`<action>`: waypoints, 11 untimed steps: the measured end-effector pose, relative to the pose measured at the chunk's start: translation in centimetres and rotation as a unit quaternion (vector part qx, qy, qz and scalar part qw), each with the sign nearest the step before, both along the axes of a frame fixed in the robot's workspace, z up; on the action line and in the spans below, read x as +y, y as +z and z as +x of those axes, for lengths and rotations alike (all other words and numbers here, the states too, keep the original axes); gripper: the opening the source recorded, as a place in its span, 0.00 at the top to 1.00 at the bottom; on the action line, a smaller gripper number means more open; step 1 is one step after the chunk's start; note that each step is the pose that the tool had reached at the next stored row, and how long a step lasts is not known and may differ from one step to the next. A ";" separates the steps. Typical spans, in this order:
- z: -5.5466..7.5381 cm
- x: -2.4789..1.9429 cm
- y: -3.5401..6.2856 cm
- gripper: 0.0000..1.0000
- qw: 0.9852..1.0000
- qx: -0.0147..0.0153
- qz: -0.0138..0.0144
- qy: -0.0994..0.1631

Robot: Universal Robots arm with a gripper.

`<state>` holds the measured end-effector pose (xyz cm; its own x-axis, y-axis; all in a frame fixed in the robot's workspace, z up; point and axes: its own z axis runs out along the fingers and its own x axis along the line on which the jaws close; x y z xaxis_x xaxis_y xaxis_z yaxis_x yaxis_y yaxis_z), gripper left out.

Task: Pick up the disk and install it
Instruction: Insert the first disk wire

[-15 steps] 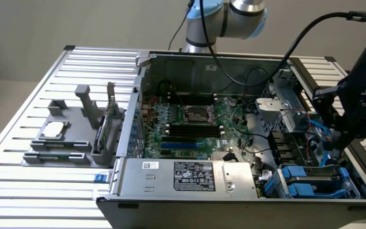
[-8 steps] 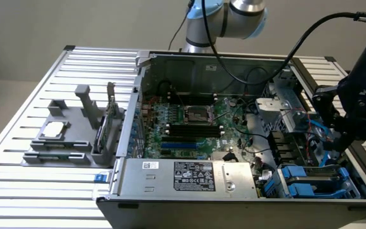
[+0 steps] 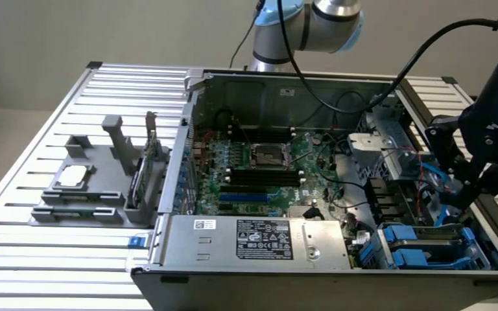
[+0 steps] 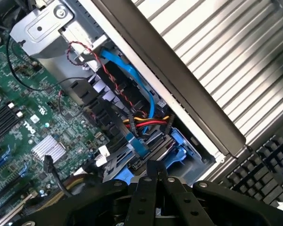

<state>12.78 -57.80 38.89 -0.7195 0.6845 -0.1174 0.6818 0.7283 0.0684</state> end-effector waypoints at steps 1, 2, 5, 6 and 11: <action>0.0 0.00 -0.05 0.89 1.000 0.000 0.000 -0.010; 0.0 0.00 -0.10 0.89 1.000 0.000 0.000 -0.019; 0.0 0.01 -0.30 0.89 0.999 0.000 0.000 -0.046; 0.0 0.01 -0.39 0.89 0.998 0.000 0.000 -0.055; 0.0 0.00 -0.94 0.89 0.995 0.000 0.000 -0.100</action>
